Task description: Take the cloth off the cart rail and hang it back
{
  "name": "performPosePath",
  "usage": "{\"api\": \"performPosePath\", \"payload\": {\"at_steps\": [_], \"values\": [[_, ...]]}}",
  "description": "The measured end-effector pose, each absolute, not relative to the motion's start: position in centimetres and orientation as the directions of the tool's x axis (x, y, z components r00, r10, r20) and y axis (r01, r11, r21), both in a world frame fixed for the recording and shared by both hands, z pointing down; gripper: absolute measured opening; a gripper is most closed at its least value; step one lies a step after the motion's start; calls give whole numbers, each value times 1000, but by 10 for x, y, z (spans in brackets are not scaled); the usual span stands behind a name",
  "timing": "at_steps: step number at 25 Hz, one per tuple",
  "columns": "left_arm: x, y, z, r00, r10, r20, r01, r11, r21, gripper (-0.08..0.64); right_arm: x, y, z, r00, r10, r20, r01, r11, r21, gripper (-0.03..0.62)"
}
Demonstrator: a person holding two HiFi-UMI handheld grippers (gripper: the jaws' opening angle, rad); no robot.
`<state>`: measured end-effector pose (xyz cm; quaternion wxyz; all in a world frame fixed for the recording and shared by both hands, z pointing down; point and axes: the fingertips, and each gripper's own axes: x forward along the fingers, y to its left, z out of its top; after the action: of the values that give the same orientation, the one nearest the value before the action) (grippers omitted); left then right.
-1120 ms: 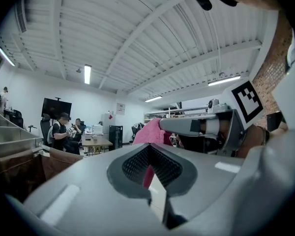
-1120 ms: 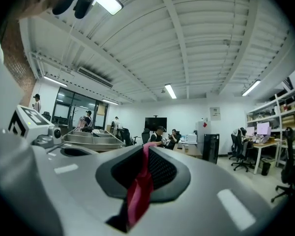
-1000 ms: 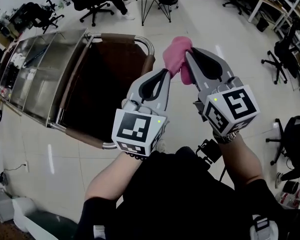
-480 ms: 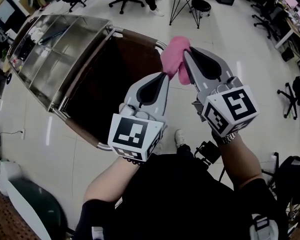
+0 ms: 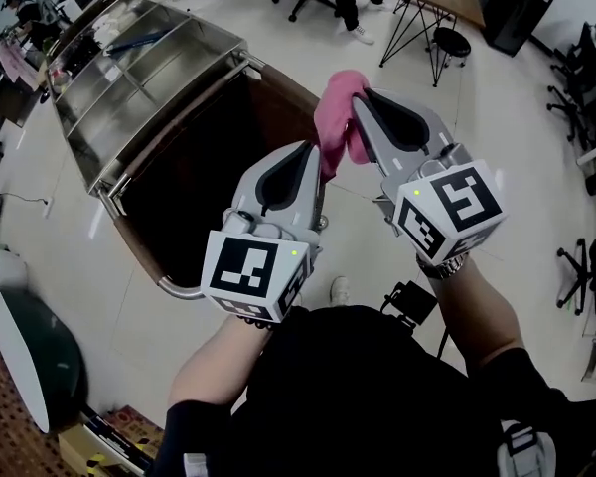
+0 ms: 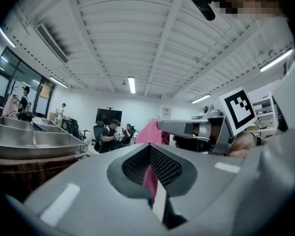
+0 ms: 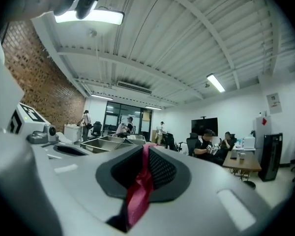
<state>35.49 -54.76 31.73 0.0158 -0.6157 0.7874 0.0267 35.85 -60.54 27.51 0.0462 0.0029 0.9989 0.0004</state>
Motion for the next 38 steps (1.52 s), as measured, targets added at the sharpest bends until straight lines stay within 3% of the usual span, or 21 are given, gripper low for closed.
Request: {"api": "performPosePath", "payload": {"at_steps": [6, 10, 13, 21, 26, 33, 38], "values": [[347, -552, 313, -290, -954, -72, -957, 288, 26, 3, 342, -618, 271, -994, 55, -92, 55, 998, 12, 34], [343, -539, 315, -278, -961, -6, -958, 277, 77, 3, 331, -611, 256, -992, 64, -106, 62, 998, 25, 34], [333, -537, 303, -299, -952, -61, -953, 295, 62, 3, 322, -605, 246, -990, 89, -114, 84, 995, 44, 34], [323, -563, 310, -388, -922, 22, -913, 387, 128, 3, 289, -612, 244, -959, 270, -84, 261, 959, 106, 34], [293, -586, 295, -498, -858, -125, -867, 492, 78, 3, 258, -620, 248, -906, 420, -56, 411, 903, 126, 34], [268, -608, 310, -589, -799, -118, -808, 584, 79, 3, 231, -648, 281, -865, 501, -24, 492, 856, 158, 34], [263, -633, 317, -606, -789, -105, -796, 602, 70, 3, 219, -676, 327, -861, 503, 74, 506, 837, 209, 34]]}}
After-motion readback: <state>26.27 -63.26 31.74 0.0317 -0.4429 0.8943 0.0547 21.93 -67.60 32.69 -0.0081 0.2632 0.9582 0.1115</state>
